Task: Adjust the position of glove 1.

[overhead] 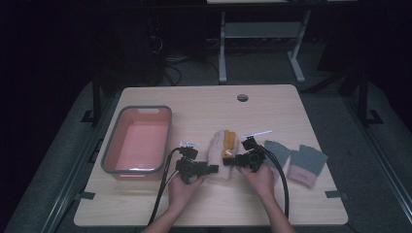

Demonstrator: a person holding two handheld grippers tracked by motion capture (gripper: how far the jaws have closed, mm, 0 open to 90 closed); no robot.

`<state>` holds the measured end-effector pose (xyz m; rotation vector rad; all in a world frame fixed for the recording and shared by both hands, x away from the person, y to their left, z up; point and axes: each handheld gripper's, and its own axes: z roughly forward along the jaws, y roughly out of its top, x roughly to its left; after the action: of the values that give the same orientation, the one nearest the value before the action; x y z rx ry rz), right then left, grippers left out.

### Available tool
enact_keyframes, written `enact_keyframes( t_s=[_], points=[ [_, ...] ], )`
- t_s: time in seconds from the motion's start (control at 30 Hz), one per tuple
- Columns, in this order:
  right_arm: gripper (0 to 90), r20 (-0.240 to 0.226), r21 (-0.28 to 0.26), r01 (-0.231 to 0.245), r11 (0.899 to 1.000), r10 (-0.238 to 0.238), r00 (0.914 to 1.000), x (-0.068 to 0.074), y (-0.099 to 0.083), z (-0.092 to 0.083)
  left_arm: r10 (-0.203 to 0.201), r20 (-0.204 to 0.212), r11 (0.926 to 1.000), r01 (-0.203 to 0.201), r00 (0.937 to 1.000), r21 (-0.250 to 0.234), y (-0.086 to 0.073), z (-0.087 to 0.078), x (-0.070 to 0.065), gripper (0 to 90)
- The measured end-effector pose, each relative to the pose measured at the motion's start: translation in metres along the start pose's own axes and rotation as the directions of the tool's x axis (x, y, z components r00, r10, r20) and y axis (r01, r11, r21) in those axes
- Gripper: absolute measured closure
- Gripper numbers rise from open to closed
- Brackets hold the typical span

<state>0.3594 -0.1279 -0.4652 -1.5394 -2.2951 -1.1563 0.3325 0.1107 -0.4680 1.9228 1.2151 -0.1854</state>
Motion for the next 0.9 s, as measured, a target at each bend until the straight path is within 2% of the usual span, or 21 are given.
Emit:
enact_keyframes(
  t_s=[0.1,0.37,0.57,0.6,0.9],
  points=[
    [51.4,0.001,-0.005,-0.002,1.000,0.002,1.0000,0.002,0.000,0.002,0.000,0.012,1.0000,0.000,0.9999,0.000,0.000,0.001,0.002,49.3],
    [61.0,-0.007,-0.009,-0.014,1.000,0.014,0.9999,0.004,0.000,0.008,-0.054,0.063,0.9985,0.054,0.9965,-0.002,0.002,0.005,0.008,57.7],
    [67.0,-0.050,-0.009,-0.053,0.999,0.053,0.9974,-0.001,0.002,0.011,-0.085,0.097,0.9964,0.085,0.9917,0.001,0.004,0.006,0.012,62.7],
    [68.3,-0.059,-0.002,-0.068,0.998,0.068,0.9960,-0.001,0.002,0.011,-0.081,0.098,0.9967,0.081,0.9918,0.003,0.005,0.006,0.013,64.0],
    [76.2,-0.099,-0.021,-0.047,0.999,0.044,0.9941,-0.001,0.005,0.005,-0.064,0.114,0.9979,0.065,0.9914,-0.002,0.007,0.001,0.012,66.6]
  ],
)
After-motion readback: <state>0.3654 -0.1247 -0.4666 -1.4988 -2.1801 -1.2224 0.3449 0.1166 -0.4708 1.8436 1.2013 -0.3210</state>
